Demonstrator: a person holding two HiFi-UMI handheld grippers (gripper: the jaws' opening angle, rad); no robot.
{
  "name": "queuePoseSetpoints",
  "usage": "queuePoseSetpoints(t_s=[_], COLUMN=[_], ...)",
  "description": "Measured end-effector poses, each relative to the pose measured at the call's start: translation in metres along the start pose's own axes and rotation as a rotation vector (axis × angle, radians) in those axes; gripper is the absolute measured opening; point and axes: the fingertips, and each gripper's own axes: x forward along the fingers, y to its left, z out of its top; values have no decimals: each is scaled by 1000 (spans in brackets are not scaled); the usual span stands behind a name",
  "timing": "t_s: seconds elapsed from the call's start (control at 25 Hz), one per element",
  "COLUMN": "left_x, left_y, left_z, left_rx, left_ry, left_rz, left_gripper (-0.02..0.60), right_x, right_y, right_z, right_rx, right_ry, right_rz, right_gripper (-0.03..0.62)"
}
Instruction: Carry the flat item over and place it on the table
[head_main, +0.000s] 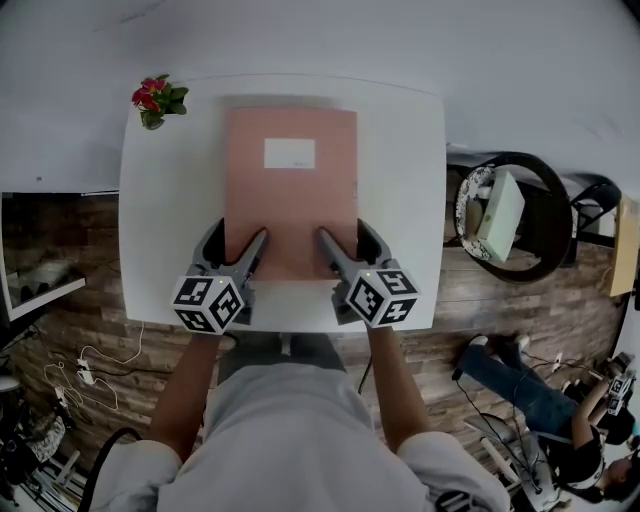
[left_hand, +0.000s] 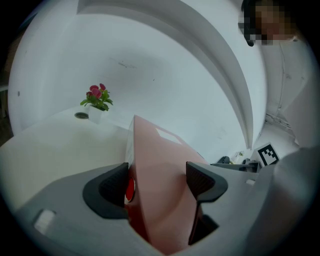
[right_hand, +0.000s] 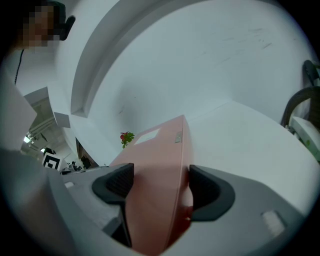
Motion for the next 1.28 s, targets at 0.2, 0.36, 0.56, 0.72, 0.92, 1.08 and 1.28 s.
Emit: queuePoseSetpoints(t_s=[0.2,0.36,0.56,0.72,0.92,1.08,1.28], left_x=[4,7,8,9,5,-7,-28], left_y=[8,14,20,21,19,19,15], left_z=[-23,-33,-51,-52,-48,-36,-16], left_rx=[-15,-32,-58,-56,-68,-41,12], left_ry=[38,49,83,79,74,41,-1], left_rz=[5,-1,6,5,3,19,49], left_gripper=[348,350,350,351,350,350,339], right_x=[3,5,8,9,5,-6,-22], right_y=[-10,-12,-19,-21,-20,-14,1], right_z=[-23,-30,-41,-42,-37,-25,-8], right_rx=[27,21,29,18,22,-20,-43], right_ry=[35,35,44,32,30,-7,-50], right_rz=[-6,-13,-19,-34,-28,-32,-23], right_gripper=[344,344,344,344,344,344,333])
